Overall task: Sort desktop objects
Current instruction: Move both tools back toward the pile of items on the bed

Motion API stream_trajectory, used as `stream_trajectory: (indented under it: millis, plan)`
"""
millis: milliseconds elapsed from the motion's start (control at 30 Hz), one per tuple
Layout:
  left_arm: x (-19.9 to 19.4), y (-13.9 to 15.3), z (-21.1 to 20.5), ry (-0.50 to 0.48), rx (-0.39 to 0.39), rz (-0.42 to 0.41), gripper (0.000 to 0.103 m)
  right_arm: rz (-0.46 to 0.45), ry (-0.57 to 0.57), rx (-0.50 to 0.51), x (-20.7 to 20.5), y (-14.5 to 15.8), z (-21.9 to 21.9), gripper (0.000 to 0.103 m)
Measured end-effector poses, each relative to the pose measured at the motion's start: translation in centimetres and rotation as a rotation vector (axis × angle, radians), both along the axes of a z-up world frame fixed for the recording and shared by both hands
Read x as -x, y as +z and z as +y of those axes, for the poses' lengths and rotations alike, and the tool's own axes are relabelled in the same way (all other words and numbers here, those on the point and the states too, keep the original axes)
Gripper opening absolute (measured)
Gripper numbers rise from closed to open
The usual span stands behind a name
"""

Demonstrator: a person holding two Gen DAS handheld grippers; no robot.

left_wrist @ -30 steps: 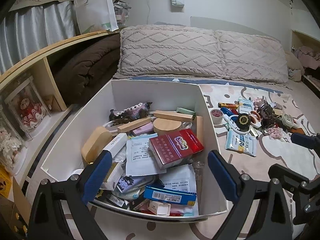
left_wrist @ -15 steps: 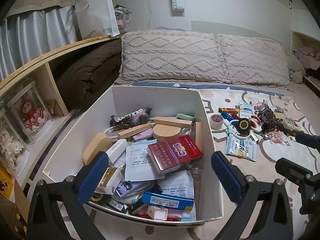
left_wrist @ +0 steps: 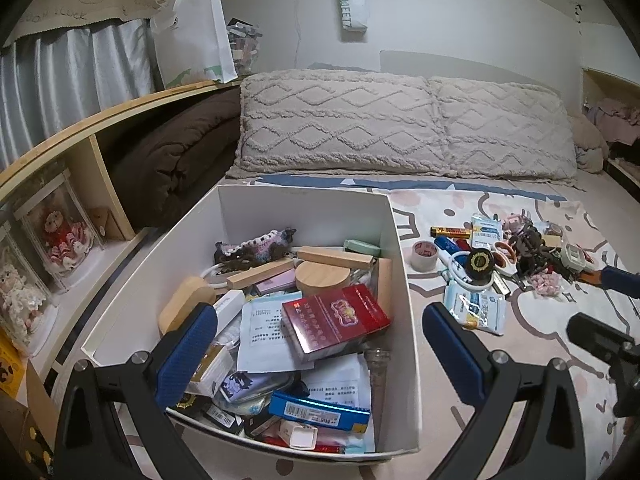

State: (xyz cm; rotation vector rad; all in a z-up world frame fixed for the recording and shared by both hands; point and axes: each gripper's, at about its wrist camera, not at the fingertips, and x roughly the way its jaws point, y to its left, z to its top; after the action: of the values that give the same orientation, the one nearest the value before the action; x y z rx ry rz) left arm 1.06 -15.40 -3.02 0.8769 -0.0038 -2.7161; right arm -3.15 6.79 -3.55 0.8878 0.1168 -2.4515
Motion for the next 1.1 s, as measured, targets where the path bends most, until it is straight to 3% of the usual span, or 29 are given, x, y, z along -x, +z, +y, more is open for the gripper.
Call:
stream_trajectory:
  millis: [500,1100]
  plan:
    - [0.9,0.9,3.8,-0.081,-0.025,0.068,0.103,0.045,-0.083,0.011,1.1,0.5,6.4,0.103]
    - [3.7,-1.4,10.1,-0.168,-0.056,0.077,0.103,0.092,-0.156,-0.043,2.5,-1.4,12.8,0.103]
